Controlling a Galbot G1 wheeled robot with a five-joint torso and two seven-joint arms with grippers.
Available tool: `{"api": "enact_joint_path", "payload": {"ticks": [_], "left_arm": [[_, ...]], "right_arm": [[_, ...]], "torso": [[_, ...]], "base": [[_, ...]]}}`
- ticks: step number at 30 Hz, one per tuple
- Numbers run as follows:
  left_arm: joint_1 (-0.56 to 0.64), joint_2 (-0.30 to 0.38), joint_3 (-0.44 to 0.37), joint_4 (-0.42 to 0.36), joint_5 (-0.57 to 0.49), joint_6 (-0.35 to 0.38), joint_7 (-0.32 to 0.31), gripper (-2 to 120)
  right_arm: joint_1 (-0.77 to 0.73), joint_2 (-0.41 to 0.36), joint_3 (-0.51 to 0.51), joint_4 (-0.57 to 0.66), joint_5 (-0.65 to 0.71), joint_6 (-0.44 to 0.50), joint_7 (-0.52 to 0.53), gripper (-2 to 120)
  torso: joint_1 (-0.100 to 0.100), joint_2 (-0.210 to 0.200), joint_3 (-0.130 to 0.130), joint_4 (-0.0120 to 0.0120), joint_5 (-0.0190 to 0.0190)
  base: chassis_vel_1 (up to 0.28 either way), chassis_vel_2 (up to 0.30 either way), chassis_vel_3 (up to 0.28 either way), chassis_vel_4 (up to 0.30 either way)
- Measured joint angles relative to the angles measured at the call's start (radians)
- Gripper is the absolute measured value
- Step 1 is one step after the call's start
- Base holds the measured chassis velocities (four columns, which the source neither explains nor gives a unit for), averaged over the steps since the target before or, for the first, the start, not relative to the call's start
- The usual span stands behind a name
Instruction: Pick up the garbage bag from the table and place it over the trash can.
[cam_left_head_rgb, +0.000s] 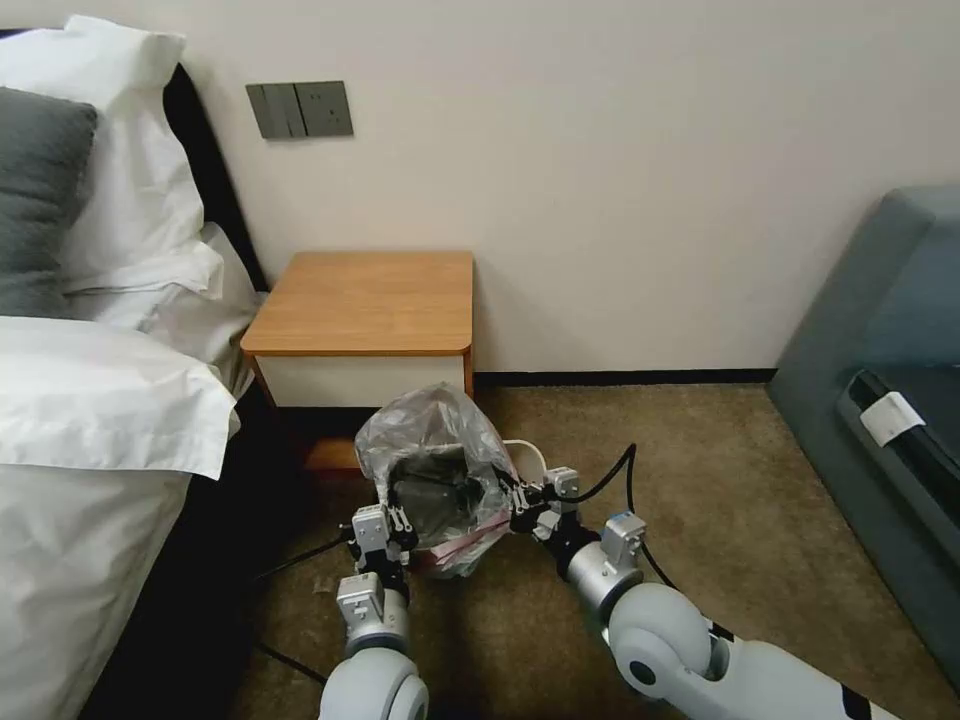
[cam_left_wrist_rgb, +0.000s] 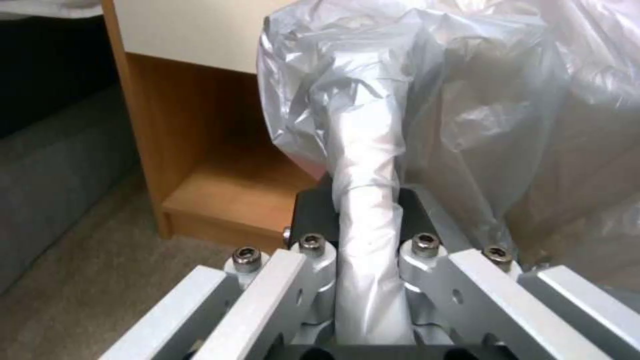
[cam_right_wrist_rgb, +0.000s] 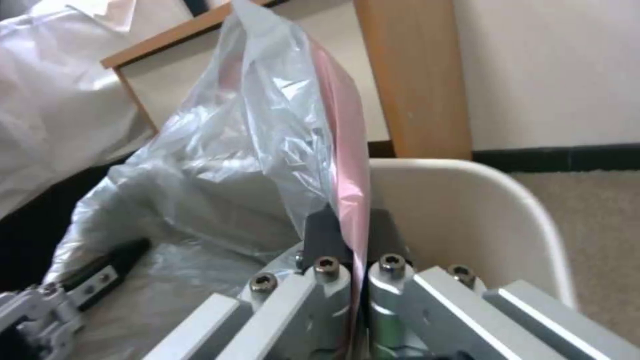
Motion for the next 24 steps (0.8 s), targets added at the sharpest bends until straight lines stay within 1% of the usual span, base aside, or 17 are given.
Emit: {"api": "enact_joint_path", "payload": {"ticks": [4, 11, 16, 24], "left_arm": [[0.0, 0.001, -0.003, 0.0, -0.002, -0.002, 0.0, 7], [-0.002, 0.002, -0.006, 0.001, -0.003, -0.007, -0.001, 7], [-0.005, 0.001, -0.007, 0.001, -0.004, -0.011, -0.002, 7], [-0.009, -0.003, -0.011, 0.003, -0.004, -0.029, -0.004, 7]], "right_arm": [[-0.032, -0.002, 0.022, 0.0, -0.05, 0.004, 0.003, 0], [-0.093, -0.001, 0.074, 0.001, -0.102, -0.025, 0.056, 0], [-0.106, 0.003, 0.085, -0.003, -0.111, -0.03, 0.068, 0], [-0.099, -0.001, 0.082, -0.004, -0.105, -0.068, 0.107, 0]], "torso": [[0.0, 0.0, 0.0, 0.0002, -0.0002], [0.0, 0.0, 0.0, 0.0001, 0.0003], [0.0, 0.0, 0.0, 0.0, 0.0004], [0.0, 0.0, 0.0, -0.0002, 0.0007]], "base": [[0.0, 0.0, 0.0, 0.0], [0.0, 0.0, 0.0, 0.0], [0.0, 0.0, 0.0, 0.0], [0.0, 0.0, 0.0, 0.0]]}}
